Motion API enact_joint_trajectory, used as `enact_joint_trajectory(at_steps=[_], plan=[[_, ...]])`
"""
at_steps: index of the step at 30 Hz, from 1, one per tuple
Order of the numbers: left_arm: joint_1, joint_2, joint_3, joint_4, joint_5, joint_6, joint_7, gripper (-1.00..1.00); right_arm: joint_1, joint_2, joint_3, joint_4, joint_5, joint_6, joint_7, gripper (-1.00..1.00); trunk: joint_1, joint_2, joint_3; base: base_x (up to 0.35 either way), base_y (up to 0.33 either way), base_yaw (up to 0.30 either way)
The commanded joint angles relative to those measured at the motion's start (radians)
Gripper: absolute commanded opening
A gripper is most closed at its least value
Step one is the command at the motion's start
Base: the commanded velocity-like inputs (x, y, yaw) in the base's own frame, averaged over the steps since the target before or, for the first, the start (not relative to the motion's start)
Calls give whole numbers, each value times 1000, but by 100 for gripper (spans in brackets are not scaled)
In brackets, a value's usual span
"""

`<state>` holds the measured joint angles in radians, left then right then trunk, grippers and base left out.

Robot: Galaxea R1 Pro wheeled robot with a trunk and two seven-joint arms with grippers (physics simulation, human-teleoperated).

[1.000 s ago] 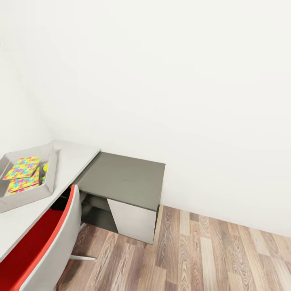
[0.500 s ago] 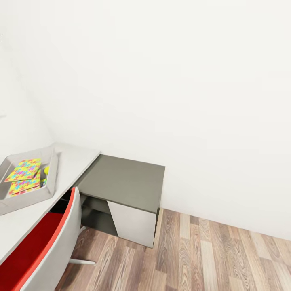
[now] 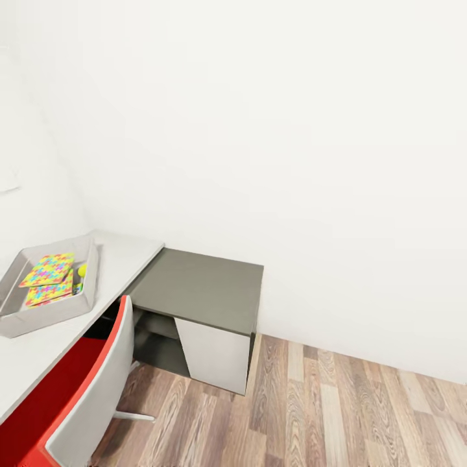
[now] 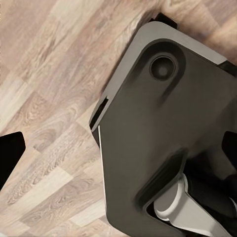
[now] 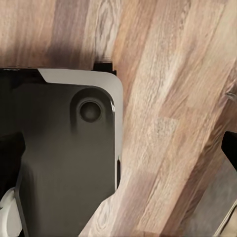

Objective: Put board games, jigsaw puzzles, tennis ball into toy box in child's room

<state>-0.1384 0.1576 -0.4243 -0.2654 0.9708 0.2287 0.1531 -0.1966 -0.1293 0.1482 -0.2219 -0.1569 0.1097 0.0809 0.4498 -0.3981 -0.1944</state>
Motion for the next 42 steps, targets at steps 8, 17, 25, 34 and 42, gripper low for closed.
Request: enact_joint_trajectory(at_steps=[8,17,25,34,42], plan=[[1,2,-7,-3,7,3,10,100,9,0,8,-2,-9,-21,0,100,0,-2,11,-124,0,0],[2,1,-7,-3,8,3,11,100,26,3,8,0,-8,-31,-1,100,0,-2,26,-31,0,0],[5,0,-7,3,11,4,11,100,34,4,8,1,-8,-27,-3,100,0,-2,39,-10,0,0],[23,-1,-7,28,12,4,11,100,37,5,8,16,-8,-25,-5,100,0,-2,53,-3,0,0],[57,-1,-6,52,12,4,11,100,38,7,9,26,-8,-23,-10,100,0,-2,66,0,0,1]])
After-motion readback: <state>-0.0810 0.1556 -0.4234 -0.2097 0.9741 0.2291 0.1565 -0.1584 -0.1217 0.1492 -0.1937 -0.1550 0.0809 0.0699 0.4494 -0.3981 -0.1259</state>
